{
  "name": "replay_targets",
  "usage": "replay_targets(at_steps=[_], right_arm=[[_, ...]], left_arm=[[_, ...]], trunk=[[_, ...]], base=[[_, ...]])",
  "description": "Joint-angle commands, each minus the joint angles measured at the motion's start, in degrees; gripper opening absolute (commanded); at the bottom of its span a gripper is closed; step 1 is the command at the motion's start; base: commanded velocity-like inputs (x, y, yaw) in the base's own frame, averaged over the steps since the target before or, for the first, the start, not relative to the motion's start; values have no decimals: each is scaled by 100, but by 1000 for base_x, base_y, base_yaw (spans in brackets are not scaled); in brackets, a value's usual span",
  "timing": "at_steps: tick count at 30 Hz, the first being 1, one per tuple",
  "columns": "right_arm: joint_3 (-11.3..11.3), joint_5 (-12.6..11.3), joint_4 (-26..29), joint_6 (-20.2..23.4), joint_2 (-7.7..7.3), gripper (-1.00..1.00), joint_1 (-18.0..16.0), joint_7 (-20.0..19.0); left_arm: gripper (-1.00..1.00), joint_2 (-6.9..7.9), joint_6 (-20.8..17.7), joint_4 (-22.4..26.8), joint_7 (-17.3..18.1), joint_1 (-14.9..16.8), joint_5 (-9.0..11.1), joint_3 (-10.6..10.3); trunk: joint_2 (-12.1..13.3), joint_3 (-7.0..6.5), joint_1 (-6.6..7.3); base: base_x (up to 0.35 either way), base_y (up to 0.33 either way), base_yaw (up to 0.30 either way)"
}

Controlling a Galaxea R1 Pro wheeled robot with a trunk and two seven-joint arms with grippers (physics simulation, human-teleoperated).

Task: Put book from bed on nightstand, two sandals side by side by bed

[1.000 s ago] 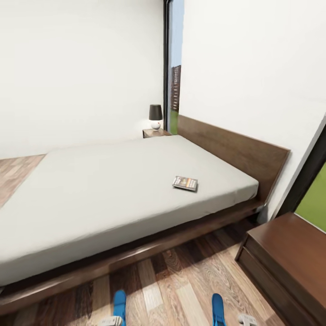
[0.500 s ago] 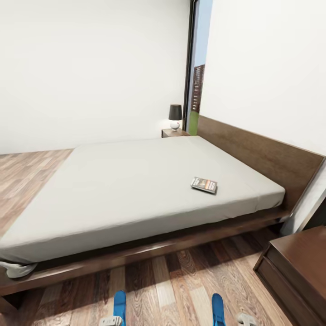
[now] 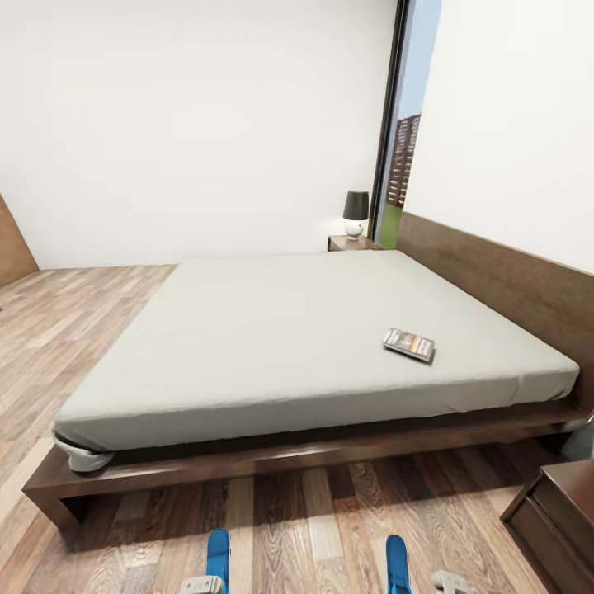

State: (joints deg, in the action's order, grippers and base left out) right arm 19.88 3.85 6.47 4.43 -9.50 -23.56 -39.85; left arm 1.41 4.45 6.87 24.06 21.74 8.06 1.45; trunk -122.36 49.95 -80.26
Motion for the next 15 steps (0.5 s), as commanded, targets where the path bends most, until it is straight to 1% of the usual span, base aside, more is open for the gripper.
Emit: replay_targets(at_steps=[1, 15], right_arm=[[51, 37, 12, 49, 0, -100, 1, -32], [51, 31, 12, 49, 0, -100, 1, -32]], left_arm=[[-100, 0, 5, -10, 28, 5, 32, 13], [-100, 0, 5, -10, 28, 5, 31, 13]], trunk=[[-2, 5, 1], [-2, 5, 1]], base=[[0, 0, 277], [0, 0, 277]])
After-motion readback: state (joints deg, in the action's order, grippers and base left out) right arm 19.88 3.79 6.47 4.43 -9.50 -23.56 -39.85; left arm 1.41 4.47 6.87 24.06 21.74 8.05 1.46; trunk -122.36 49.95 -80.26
